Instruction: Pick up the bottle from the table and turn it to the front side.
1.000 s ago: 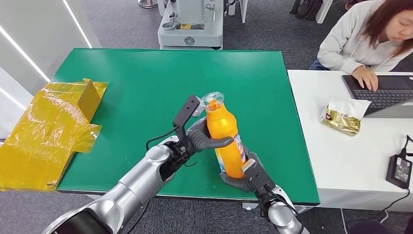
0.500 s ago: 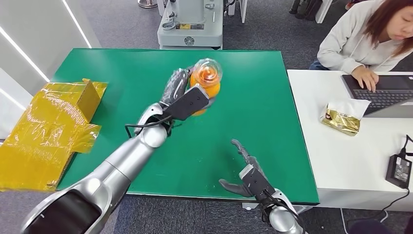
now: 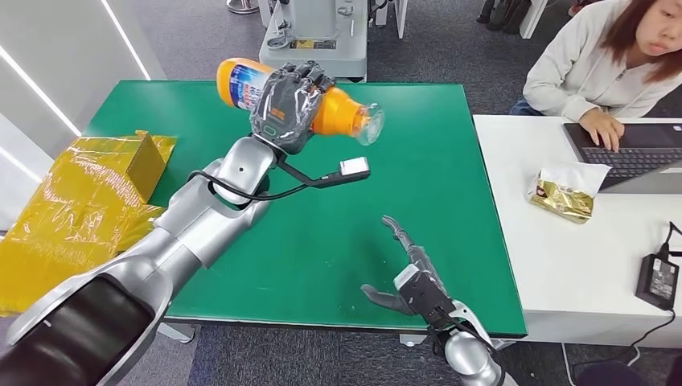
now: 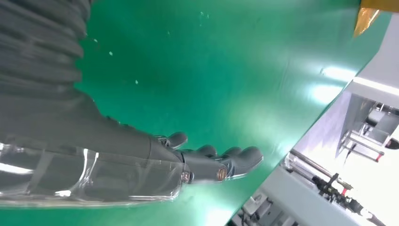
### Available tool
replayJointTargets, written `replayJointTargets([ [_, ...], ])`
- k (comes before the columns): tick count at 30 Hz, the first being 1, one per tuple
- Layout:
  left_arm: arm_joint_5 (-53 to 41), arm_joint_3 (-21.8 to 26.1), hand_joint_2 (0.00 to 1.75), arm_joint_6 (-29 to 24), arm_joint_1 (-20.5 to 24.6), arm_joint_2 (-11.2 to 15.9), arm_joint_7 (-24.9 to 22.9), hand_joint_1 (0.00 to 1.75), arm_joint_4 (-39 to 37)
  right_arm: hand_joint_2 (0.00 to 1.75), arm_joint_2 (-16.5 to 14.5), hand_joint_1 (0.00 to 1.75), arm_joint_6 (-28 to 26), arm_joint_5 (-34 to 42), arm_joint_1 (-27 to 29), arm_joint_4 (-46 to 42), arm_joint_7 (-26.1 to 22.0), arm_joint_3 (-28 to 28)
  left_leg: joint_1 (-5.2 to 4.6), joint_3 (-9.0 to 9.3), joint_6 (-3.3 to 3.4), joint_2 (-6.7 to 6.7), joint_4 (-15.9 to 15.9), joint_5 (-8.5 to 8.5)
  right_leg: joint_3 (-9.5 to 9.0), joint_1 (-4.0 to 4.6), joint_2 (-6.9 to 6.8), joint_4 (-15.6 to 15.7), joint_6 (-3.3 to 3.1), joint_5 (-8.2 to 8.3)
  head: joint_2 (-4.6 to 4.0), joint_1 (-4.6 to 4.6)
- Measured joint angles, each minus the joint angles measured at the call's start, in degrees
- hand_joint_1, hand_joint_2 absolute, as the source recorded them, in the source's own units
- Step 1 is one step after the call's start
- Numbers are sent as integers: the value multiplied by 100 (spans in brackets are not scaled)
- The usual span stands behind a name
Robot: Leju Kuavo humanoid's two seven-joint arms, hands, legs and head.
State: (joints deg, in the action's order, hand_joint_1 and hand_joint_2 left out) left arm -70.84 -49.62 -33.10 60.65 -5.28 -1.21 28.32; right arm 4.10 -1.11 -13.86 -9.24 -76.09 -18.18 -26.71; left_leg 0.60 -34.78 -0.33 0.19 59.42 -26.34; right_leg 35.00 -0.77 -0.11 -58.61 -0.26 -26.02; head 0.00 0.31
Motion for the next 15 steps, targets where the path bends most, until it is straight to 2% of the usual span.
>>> replayJointTargets([
  [3, -121, -13, 175, -34, 3, 155, -73, 175, -151, 175, 51, 0, -28, 0, 43, -103, -4, 15, 2, 2, -1, -4, -1, 1, 0, 1, -2, -1, -1, 0, 0, -1],
  [8, -297, -32, 175, 13, 5, 261, -211, 175, -286, 175, 79, 0, -30, 0, 65, -195, -16, 20, 2, 0, -2, -5, -2, 1, 0, 2, -3, -3, -1, -1, 0, 1],
  [11, -714, -33, 175, 225, 4, 393, -485, 175, -312, 175, 88, 0, -2, 0, 87, -250, -96, 60, 1, -1, -1, -3, -2, 1, 0, 1, 0, -3, -1, -1, 0, 1],
  [15, -1062, -33, 175, 540, -31, 689, -497, 175, -372, 175, 118, 0, 99, 7, 113, -315, -247, 169, 2, 1, -1, -1, -2, 1, 0, 1, 2, -3, -1, 0, 0, 0],
])
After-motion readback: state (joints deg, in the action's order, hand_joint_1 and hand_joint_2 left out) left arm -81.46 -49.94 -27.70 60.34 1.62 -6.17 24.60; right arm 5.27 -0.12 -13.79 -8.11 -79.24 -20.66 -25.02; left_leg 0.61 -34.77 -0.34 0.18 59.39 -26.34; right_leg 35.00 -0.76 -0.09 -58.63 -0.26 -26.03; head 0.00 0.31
